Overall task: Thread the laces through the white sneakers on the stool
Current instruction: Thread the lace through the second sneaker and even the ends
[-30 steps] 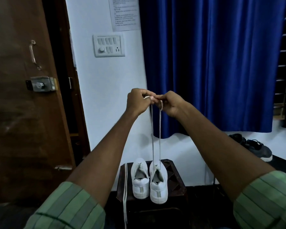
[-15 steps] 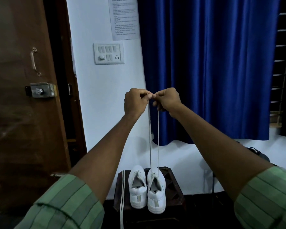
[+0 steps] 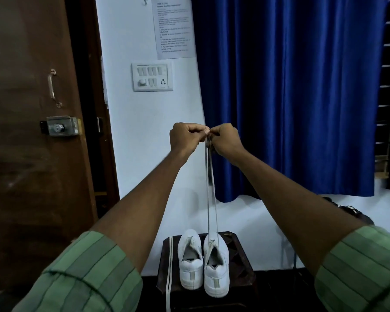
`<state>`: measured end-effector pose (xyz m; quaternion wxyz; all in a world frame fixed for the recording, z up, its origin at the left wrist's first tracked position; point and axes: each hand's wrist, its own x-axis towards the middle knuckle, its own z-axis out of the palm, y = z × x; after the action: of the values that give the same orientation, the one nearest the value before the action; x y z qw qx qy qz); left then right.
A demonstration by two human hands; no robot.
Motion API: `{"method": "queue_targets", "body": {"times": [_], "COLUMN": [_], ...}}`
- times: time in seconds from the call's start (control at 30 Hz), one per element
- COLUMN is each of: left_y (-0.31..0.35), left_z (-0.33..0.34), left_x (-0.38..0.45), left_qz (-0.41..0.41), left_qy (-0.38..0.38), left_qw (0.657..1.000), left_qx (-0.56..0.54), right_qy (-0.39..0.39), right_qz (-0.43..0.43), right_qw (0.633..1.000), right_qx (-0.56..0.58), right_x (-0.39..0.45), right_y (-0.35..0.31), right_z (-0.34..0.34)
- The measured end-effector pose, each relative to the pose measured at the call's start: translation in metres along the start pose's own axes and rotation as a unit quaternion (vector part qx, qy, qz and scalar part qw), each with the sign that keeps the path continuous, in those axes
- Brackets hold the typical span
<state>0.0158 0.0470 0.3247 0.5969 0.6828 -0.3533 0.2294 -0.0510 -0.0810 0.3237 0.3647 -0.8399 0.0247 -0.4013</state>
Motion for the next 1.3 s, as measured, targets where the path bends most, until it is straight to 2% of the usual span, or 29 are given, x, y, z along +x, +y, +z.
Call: {"method": "queue_targets", "body": {"times": [0.17,0.4,0.6,0.8,1.0,1.1,1.3], "left_y": [0.001,0.0,-0.001,0.003,0.007,0.007,0.004], "left_z": [-0.006,-0.006,0.0,0.002,0.005,0.009,0.013], "left_x": [0.006,0.013,0.017,0.022,0.034,0.035,0.037], "left_qz": [0.02,0.01,-0.048,-0.101,-0.079,-0.067,-0.062], "left_qy": [-0.021,-0.031,-0.009,-0.027,-0.04,-0.086,-0.114], "left_qw": [0.999,0.997,0.999,0.99,0.993,0.994,0.991], "left_qx": [0.033,0.067,0.006,-0.096,-0.072,-0.032,-0.013], "right_qy": [0.024,0.009,-0.003,-0.002,0.105,0.107,0.149], "right_qz": [-0.003,-0.015,0.001,0.057,0.113,0.088,0.081], "right_qw": [0.998,0.998,0.998,0.987,0.973,0.98,0.975], "right_qx": [0.059,0.064,0.063,0.15,0.172,0.144,0.143], "right_x": [-0.006,-0.007,-0.001,0.003,0.034,0.043,0.048], "right_y": [0.002,0.004,0.007,-0.008,-0.027,-0.033,-0.024], "right_z": [0.0,-0.004,-0.002,-0.004,-0.012,-0.018,-0.016]}}
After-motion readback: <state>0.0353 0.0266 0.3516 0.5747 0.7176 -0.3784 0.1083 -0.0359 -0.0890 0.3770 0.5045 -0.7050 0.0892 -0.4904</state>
